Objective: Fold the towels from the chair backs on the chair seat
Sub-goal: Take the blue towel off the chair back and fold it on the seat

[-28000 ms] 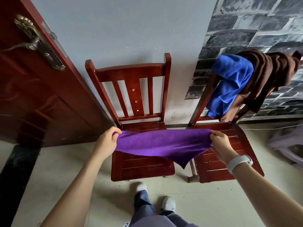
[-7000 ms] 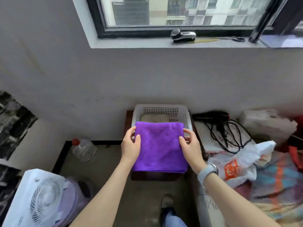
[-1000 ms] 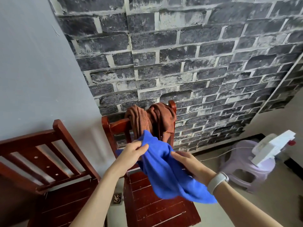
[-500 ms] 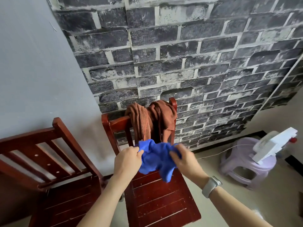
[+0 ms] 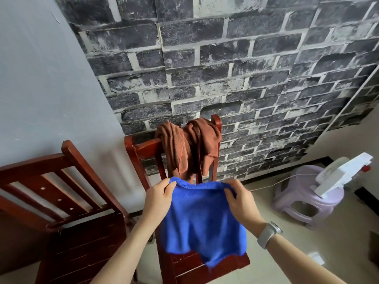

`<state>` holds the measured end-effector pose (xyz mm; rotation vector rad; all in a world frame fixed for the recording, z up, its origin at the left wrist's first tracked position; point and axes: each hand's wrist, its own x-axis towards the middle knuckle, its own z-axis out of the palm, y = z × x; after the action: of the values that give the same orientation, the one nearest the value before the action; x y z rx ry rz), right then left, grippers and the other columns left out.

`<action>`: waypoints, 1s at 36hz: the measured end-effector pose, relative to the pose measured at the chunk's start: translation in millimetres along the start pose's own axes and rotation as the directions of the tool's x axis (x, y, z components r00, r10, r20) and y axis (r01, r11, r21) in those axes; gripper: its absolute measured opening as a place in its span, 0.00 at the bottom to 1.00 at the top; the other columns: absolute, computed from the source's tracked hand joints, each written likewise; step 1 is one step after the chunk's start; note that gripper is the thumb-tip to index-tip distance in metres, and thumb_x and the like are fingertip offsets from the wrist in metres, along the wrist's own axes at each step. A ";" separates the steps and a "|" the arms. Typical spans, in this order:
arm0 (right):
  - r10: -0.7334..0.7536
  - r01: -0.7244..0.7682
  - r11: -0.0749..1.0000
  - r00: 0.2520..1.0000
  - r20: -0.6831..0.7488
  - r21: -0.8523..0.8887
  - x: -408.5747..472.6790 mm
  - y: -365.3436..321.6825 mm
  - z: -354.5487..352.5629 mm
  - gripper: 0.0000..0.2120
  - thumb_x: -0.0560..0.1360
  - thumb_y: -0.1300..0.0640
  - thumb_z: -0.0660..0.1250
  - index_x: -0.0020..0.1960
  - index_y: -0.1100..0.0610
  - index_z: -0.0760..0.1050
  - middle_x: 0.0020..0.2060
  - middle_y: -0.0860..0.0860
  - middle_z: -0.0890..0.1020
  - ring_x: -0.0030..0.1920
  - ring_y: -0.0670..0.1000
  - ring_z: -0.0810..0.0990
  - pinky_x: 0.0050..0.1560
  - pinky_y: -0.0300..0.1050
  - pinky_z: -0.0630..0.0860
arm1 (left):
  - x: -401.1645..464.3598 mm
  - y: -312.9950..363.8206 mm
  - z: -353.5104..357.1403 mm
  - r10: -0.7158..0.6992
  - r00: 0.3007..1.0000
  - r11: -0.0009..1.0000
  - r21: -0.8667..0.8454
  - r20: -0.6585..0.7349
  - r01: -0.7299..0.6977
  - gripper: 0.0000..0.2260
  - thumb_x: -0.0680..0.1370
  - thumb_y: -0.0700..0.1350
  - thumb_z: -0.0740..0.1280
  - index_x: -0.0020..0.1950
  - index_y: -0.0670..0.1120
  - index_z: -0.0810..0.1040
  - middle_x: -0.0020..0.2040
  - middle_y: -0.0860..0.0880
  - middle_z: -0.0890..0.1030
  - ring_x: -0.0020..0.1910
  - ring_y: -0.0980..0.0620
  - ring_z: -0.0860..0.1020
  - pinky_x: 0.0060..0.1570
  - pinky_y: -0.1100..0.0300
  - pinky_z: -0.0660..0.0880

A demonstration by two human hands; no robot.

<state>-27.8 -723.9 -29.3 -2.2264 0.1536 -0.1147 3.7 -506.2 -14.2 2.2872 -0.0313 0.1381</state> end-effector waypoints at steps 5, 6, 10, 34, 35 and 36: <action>0.007 -0.010 0.991 1.000 0.022 0.130 -10.4 5.6 8.2 0.09 0.75 0.63 0.62 0.48 0.49 0.71 0.39 0.49 0.80 0.42 0.49 0.77 0.44 0.42 0.71 | -10.0 -5.3 9.2 -0.033 0.995 0.999 0.012 0.091 0.032 0.04 0.80 0.42 0.58 0.47 0.43 0.70 0.29 0.51 0.69 0.36 0.40 0.72 0.37 0.53 0.65; -0.009 0.004 0.991 0.999 0.033 0.132 -13.1 6.9 10.1 0.09 0.75 0.64 0.63 0.47 0.50 0.71 0.38 0.44 0.79 0.41 0.43 0.77 0.44 0.38 0.70 | -13.3 -4.8 10.5 -0.051 0.992 0.998 -0.017 0.112 0.054 0.02 0.79 0.42 0.58 0.48 0.45 0.68 0.32 0.52 0.71 0.38 0.42 0.73 0.38 0.55 0.65; -0.076 0.057 0.982 0.991 0.107 0.179 -26.1 12.2 19.2 0.09 0.73 0.61 0.62 0.50 0.52 0.77 0.39 0.33 0.80 0.44 0.32 0.76 0.46 0.26 0.69 | -30.0 -0.9 16.4 -0.026 0.974 0.985 -0.158 0.225 0.063 0.14 0.77 0.38 0.63 0.59 0.52 0.67 0.48 0.60 0.74 0.47 0.61 0.74 0.46 0.67 0.66; 0.542 -0.843 0.429 0.527 0.654 0.324 -60.2 60.9 66.9 0.15 0.77 0.50 0.62 0.48 0.63 0.75 0.35 0.54 0.79 0.34 0.51 0.80 0.34 0.43 0.76 | -53.1 -2.8 34.0 0.071 0.997 0.975 -0.213 0.001 -0.069 0.14 0.70 0.29 0.68 0.41 0.49 0.80 0.43 0.61 0.79 0.45 0.67 0.76 0.49 0.74 0.70; 0.529 -0.827 0.410 0.559 0.638 0.385 -58.8 60.5 69.1 0.12 0.77 0.54 0.63 0.45 0.64 0.75 0.31 0.55 0.77 0.30 0.50 0.78 0.31 0.42 0.75 | -53.3 -4.3 31.0 0.062 0.998 0.972 -0.226 0.002 -0.059 0.14 0.70 0.29 0.68 0.41 0.50 0.79 0.43 0.60 0.79 0.45 0.67 0.77 0.48 0.74 0.70; 0.526 -0.796 0.413 0.605 0.597 0.442 -55.8 59.6 71.6 0.09 0.77 0.58 0.63 0.42 0.63 0.74 0.30 0.54 0.77 0.27 0.48 0.77 0.30 0.42 0.74 | -53.3 -6.7 27.6 0.046 0.999 0.971 -0.235 0.009 -0.042 0.15 0.70 0.29 0.68 0.40 0.51 0.79 0.43 0.59 0.79 0.45 0.66 0.77 0.48 0.74 0.70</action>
<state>-77.4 -696.1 -121.8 -1.2395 0.6948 0.6283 -46.4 -523.7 -43.1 2.0519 -0.1010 0.1335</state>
